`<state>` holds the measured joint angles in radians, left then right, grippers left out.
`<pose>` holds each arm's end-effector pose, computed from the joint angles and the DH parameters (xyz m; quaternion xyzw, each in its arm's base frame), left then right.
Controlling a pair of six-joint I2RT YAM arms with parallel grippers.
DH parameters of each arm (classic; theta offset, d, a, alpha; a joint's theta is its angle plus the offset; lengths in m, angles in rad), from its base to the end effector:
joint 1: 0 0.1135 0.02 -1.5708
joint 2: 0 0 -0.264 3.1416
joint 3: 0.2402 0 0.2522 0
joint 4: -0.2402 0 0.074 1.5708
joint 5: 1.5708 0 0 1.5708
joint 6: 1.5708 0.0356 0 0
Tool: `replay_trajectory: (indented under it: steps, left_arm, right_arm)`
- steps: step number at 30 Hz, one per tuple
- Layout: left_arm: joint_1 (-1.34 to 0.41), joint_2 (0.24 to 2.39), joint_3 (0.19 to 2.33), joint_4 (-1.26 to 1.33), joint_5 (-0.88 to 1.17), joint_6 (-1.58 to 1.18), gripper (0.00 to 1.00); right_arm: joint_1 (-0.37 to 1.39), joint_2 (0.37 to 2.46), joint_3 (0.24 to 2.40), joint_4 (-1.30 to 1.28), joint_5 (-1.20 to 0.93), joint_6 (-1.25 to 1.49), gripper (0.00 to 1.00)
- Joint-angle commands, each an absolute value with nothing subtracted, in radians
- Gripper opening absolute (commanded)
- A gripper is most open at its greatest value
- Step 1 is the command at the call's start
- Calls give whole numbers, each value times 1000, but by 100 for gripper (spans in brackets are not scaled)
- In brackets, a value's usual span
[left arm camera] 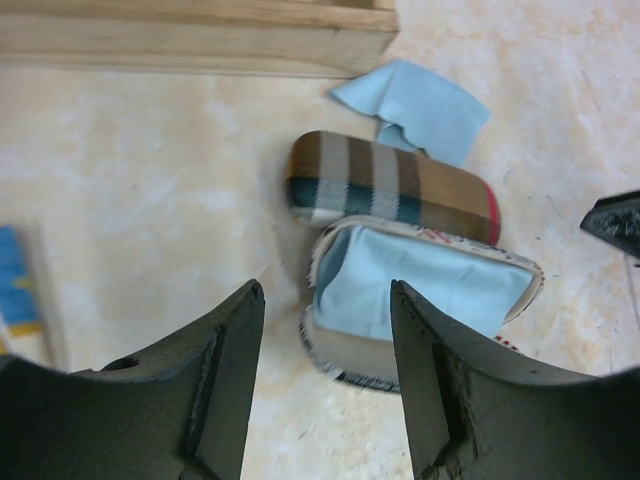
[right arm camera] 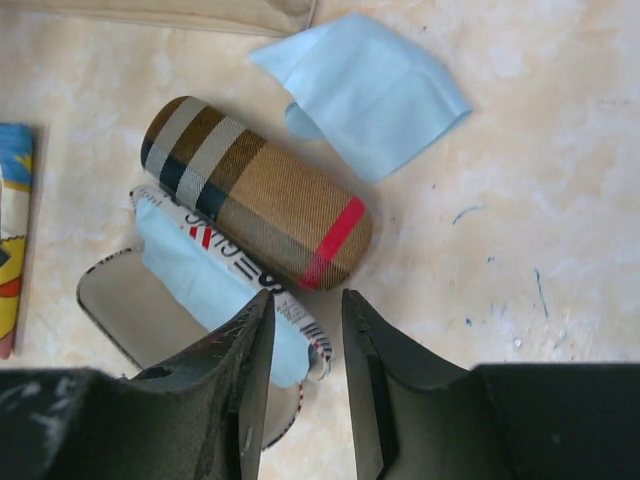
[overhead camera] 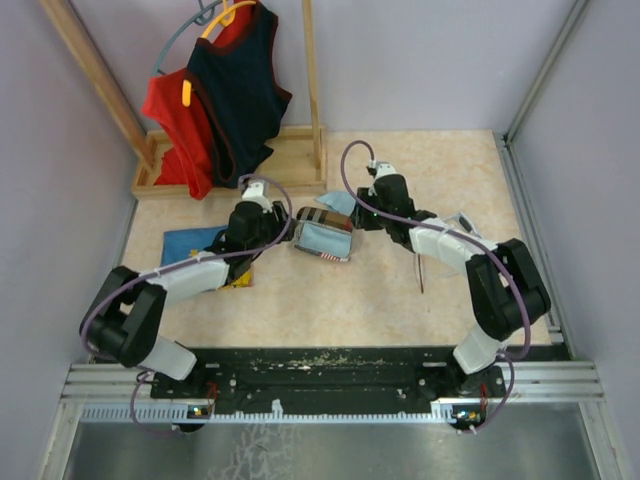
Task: Organize the sunglasses
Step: Place the glasses cleaning cloth in the sunglasses case, then adjust the sunglasses case at the center of the board.
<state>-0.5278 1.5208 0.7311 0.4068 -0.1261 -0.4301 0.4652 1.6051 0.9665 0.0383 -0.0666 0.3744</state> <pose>0.2815 -0.1589 0.2046 0.0052 0.8278 -0.2111 0.5197 0.3134 0.1600 0.2176 -0.0556 0.8825 0.2169 0.4137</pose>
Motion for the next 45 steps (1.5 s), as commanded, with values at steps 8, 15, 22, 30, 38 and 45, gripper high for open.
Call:
replay_trajectory:
  steps: [8,15,22,30,38,45]
  left_arm:
    - [-519,1305,596,123,-301,-576,59]
    - [-519,1199,547,57,-345,-590,61]
    - [-519,1155,540,32,-383,-598,61]
    - [-519,1121,537,-2,-411,-612,61]
    - [-519,1087,529,-28,-450,-617,62]
    - [-518,1081,530,-40,-475,-597,63]
  right_arm:
    - [456,1836,1232,-120,-76,222,27]
    - [461,1845,1234,-148,-122,212,24]
    - [483,1818,1176,-159,-136,220,24]
    - [535,1756,1104,-154,-108,247,24]
    - [575,1683,1032,-137,-153,295,24]
    - [616,1626,956,-89,-169,343,24]
